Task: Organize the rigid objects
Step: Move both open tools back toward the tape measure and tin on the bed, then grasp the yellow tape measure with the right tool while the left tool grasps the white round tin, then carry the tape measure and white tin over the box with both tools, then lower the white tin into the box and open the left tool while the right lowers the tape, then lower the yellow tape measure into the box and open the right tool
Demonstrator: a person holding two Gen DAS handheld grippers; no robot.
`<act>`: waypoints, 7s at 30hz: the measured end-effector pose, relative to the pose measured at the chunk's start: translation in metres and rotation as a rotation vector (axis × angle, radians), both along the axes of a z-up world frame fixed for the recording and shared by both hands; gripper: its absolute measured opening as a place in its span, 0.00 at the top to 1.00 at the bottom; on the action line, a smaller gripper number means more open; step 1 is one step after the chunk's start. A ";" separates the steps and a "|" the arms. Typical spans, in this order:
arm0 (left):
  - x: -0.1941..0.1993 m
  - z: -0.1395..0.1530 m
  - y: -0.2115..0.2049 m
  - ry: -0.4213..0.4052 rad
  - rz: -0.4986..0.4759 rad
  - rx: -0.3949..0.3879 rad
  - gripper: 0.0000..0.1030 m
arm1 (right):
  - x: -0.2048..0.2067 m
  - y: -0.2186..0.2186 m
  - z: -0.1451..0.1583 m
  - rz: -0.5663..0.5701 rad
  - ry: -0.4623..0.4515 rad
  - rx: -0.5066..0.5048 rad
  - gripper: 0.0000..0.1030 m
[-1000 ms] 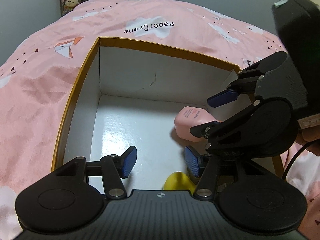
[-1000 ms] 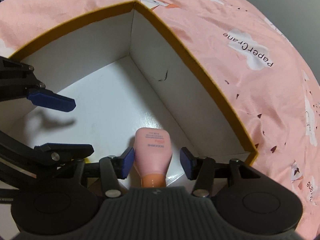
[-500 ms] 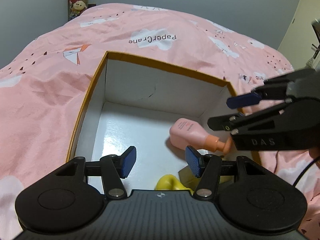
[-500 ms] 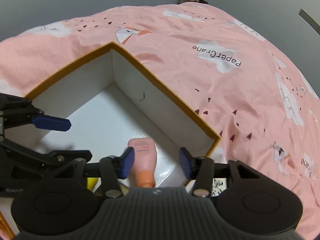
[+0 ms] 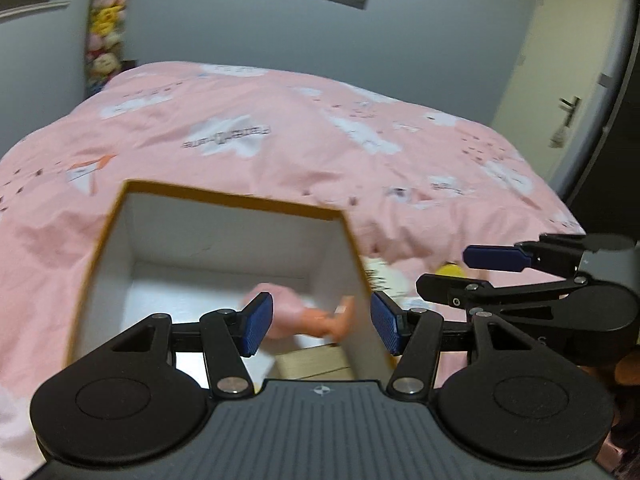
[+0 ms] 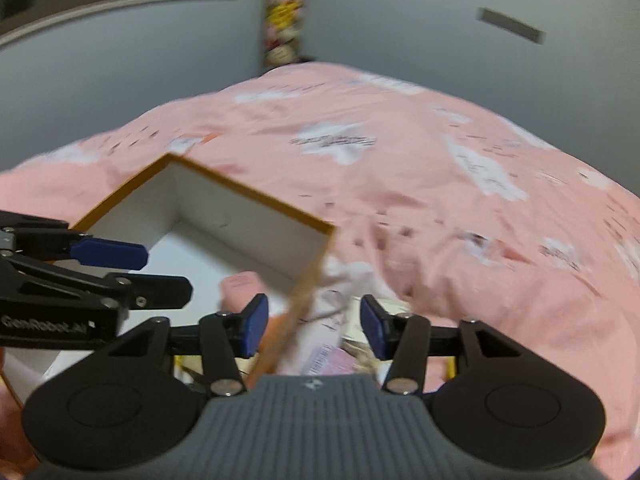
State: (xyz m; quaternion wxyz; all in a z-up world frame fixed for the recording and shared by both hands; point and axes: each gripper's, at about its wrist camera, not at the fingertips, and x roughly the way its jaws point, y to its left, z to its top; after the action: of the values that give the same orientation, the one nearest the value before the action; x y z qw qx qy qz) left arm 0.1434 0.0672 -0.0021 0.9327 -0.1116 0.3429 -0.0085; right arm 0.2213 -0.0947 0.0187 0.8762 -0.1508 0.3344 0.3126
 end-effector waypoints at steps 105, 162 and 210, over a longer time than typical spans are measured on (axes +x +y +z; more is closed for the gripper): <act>0.037 0.003 0.028 0.227 -0.427 0.353 0.54 | 0.006 0.011 0.001 0.109 0.164 0.249 0.82; 0.060 -0.029 0.070 0.307 -0.602 0.495 0.34 | 0.048 0.135 -0.050 0.302 0.277 -0.207 0.68; 0.077 -0.047 0.058 0.298 -0.580 0.395 0.36 | 0.088 0.165 -0.070 0.398 0.323 -0.338 0.50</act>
State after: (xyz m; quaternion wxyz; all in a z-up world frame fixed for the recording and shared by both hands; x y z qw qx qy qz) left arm 0.2201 0.1250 -0.0488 0.8350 0.1719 0.4870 -0.1899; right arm 0.3096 0.0702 -0.0515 0.6958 -0.3052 0.4805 0.4380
